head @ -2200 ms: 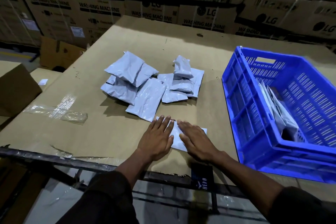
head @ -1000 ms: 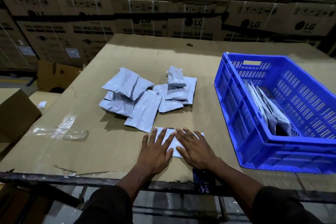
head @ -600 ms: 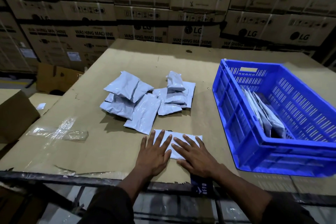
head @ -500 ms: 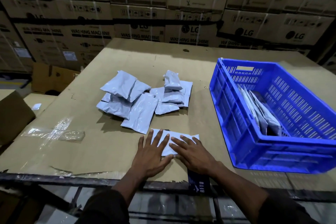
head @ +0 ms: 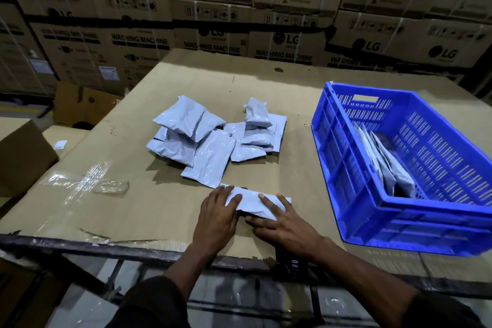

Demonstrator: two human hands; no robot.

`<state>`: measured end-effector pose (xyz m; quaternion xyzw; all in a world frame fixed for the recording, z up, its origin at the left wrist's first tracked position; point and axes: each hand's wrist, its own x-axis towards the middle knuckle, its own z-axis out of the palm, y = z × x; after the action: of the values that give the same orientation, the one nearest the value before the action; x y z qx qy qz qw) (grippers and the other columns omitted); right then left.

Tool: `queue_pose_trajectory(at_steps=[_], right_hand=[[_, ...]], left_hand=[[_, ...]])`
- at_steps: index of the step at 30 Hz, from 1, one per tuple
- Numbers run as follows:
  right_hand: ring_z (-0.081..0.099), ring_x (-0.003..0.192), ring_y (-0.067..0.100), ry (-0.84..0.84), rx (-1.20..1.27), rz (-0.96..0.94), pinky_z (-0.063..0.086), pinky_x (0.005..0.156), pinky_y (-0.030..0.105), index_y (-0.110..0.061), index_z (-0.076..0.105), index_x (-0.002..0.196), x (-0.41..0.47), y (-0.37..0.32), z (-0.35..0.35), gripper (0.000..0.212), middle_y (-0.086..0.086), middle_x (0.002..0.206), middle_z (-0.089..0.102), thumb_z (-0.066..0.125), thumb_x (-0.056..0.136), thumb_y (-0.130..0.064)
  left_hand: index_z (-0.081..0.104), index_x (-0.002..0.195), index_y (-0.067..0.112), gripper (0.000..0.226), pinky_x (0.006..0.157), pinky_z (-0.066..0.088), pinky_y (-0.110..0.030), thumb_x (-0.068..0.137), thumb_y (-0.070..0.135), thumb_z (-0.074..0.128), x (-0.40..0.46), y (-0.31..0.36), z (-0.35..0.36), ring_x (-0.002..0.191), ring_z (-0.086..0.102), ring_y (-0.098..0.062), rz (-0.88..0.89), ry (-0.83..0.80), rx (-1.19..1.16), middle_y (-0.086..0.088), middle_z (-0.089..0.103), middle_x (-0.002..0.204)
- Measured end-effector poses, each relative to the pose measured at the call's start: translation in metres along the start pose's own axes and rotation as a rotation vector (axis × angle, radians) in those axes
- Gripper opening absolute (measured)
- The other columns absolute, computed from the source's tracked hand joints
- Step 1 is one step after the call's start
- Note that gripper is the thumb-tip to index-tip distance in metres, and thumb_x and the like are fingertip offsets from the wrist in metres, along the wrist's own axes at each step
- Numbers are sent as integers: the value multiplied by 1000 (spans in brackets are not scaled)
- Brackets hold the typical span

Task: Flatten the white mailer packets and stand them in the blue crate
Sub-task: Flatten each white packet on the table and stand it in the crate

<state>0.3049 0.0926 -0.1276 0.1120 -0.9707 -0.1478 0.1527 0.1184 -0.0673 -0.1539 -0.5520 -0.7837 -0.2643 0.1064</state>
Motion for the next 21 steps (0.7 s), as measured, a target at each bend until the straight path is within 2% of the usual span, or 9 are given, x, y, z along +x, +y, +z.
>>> queue_pose_trajectory(at_steps=[3,6,9,11,13,15,17,19,21], right_hand=[[62,111,35,106,117,78,48,85,45,-22,67,88,9,10,-12,20,-7,123,67,52,101,-17],[67,92,23,139,315,347,54,65,35,-25,72,94,22,20,-32,12,-13,119,69,62,89,-20],[73,85,9,190,827,663,59,75,35,-19,79,89,37,38,-55,30,-10,98,77,54,78,-5],[73,84,17,43,1177,783,57,77,39,-13,80,83,44,53,-63,35,-3,92,78,49,79,1],[65,78,23,-109,1320,768,49,71,38,-15,81,82,47,61,-66,37,7,92,78,49,81,3],[61,74,21,-223,1312,732,46,70,34,-20,81,82,47,64,-62,40,9,91,77,50,80,4],[67,77,16,-273,1215,748,54,74,32,-22,82,84,47,66,-53,41,1,89,78,50,77,3],[70,88,15,-277,945,694,55,86,35,-23,81,92,47,63,-45,35,-6,92,77,52,79,-7],[65,112,23,-209,582,541,49,95,36,-24,75,110,43,48,-29,32,-4,112,74,53,87,-21]], left_hand=[[47,147,18,55,107,42,-60,94,24,61,-1,2,-1,143,40,-44,-17,81,35,-19,36,161],[23,161,14,78,117,22,-67,94,36,55,1,10,-12,156,18,-41,-196,146,154,-22,15,169],[21,162,9,77,118,16,-70,97,35,51,4,10,-17,157,13,-40,-267,198,126,-22,12,170],[28,161,9,69,119,20,-67,99,33,49,3,12,-15,157,15,-37,-159,167,111,-18,14,170],[32,161,13,63,118,26,-61,103,35,43,0,12,-7,158,17,-31,13,76,101,-11,17,171],[34,160,15,60,117,32,-55,104,38,38,2,6,-1,158,18,-26,98,-39,97,-7,19,171],[37,159,17,60,114,38,-52,104,42,35,4,1,5,157,22,-25,95,-151,110,-4,21,171],[42,156,20,59,112,42,-52,104,46,33,6,-1,6,154,30,-24,81,-243,130,-2,26,169],[45,154,25,57,110,44,-53,104,48,32,7,0,7,151,35,-22,56,-288,143,0,34,166]])
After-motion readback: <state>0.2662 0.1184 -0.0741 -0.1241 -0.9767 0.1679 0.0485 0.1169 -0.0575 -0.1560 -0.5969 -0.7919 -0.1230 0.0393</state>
